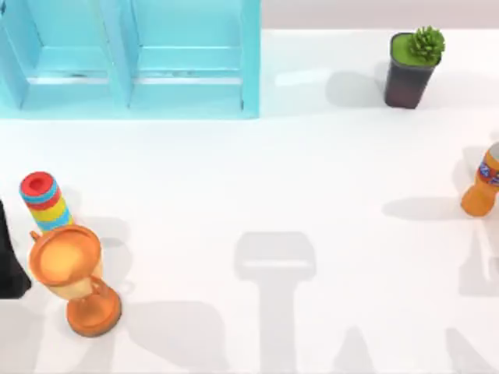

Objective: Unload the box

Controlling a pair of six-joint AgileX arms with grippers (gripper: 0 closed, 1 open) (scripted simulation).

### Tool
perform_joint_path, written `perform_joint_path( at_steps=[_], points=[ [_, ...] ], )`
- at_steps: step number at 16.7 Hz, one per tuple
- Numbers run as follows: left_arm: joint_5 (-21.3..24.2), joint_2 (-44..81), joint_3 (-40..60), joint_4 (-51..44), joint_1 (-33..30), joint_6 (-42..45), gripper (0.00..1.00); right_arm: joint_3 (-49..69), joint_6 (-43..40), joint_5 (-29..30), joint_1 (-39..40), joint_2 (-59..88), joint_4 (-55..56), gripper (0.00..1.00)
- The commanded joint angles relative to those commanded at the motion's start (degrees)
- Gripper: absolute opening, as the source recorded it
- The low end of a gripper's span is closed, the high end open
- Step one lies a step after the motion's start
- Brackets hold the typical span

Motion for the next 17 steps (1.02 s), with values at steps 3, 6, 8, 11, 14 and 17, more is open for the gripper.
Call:
perform_joint_path(
  at_steps=[3,6,8,11,14,17],
  points=[
    [0.00,0.00,0.00,0.00,0.00,0.00,1.00,0.45,-0.18,-0.01,-0.19,0.57,-0.44,1.00],
    [0.00,0.00,0.00,0.00,0.00,0.00,1.00,4.74,-1.86,-0.05,-1.90,5.91,-4.64,1.00],
    [0.00,0.00,0.00,0.00,0.00,0.00,1.00,9.83,-3.75,-0.11,-3.83,12.32,-9.42,1.00],
    [0.00,0.00,0.00,0.00,0.00,0.00,1.00,19.32,-7.38,-0.21,-7.54,24.99,-18.54,1.00],
    [0.00,0.00,0.00,0.00,0.00,0.00,1.00,30.22,-11.54,-0.32,-11.80,39.06,-29.00,1.00],
    [0.00,0.00,0.00,0.00,0.00,0.00,1.00,41.39,-15.81,-0.44,-16.16,53.50,-39.72,1.00]
  ],
)
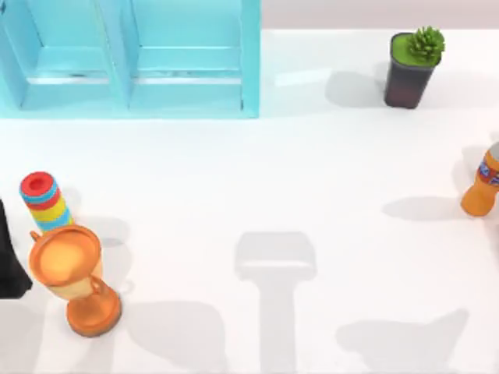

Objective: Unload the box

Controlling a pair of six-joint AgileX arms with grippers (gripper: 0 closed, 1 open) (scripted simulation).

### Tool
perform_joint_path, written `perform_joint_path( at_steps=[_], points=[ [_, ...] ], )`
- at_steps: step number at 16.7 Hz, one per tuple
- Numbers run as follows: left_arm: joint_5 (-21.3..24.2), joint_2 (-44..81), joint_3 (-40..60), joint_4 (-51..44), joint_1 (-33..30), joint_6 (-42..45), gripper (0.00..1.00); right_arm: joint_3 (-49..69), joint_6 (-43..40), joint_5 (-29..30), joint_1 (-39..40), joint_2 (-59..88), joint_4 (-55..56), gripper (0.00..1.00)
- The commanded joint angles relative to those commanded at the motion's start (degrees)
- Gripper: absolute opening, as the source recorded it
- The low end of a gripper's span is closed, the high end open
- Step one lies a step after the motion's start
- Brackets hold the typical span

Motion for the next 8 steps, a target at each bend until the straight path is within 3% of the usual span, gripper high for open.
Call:
perform_joint_path(
  at_steps=[8],
  points=[
    [0.00,0.00,0.00,0.00,0.00,0.00,1.00,24.22,-9.25,-0.26,-9.46,31.33,-23.25,1.00]
  ],
)
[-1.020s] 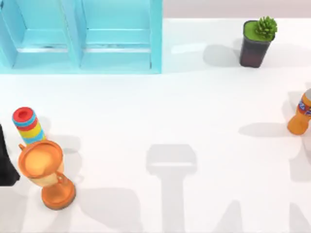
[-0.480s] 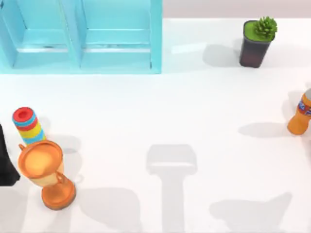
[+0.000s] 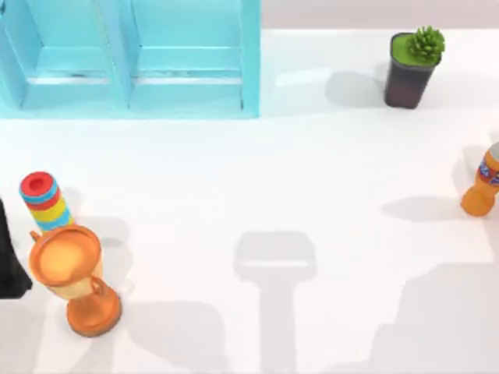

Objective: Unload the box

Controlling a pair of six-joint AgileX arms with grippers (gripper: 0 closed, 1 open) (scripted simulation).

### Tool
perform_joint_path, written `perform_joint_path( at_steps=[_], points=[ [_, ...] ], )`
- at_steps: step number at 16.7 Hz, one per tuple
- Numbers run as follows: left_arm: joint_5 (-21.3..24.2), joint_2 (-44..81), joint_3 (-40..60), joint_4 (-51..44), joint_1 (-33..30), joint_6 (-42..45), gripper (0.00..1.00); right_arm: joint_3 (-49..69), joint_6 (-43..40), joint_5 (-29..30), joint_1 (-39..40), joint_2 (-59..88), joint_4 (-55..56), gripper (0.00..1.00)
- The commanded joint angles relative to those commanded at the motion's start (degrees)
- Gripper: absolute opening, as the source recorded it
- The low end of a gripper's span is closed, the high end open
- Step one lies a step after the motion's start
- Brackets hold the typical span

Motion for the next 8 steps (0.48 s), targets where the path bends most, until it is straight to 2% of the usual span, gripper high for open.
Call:
perform_joint_path(
  at_steps=[4,8],
  points=[
    [0.00,0.00,0.00,0.00,0.00,0.00,1.00,5.84,-2.23,-0.06,-2.28,7.58,-5.61,1.00],
    [0.00,0.00,0.00,0.00,0.00,0.00,1.00,6.60,-2.52,-0.07,-2.58,8.52,-6.33,1.00]
  ],
)
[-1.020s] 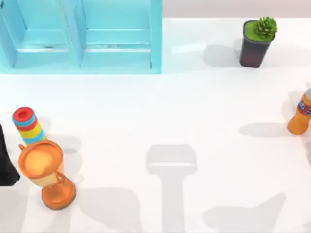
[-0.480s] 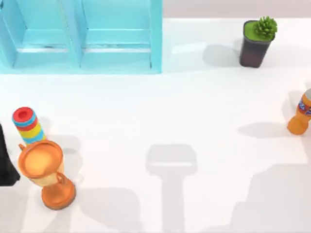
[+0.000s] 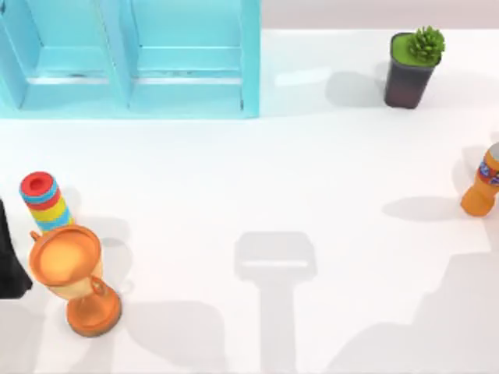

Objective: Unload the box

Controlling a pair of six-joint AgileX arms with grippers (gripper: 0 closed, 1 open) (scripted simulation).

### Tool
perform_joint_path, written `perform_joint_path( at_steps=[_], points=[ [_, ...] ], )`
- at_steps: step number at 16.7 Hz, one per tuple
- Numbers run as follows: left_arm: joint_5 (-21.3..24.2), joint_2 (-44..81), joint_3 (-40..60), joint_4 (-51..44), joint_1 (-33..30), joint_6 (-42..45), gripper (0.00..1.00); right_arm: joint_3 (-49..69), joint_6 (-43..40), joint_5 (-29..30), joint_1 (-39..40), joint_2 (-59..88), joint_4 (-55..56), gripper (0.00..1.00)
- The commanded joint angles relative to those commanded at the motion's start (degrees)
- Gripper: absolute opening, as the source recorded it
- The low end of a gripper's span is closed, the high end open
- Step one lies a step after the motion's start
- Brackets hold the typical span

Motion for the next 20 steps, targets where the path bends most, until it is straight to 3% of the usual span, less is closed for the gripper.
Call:
perform_joint_path(
  at_steps=[5,15,20],
  points=[
    [0.00,0.00,0.00,0.00,0.00,0.00,1.00,-1.69,0.05,0.00,0.09,0.56,2.28,1.00],
    [0.00,0.00,0.00,0.00,0.00,0.00,1.00,-15.45,0.52,0.01,0.40,6.72,22.14,1.00],
    [0.00,0.00,0.00,0.00,0.00,0.00,1.00,-16.08,0.59,0.01,0.48,7.07,23.16,1.00]
  ],
)
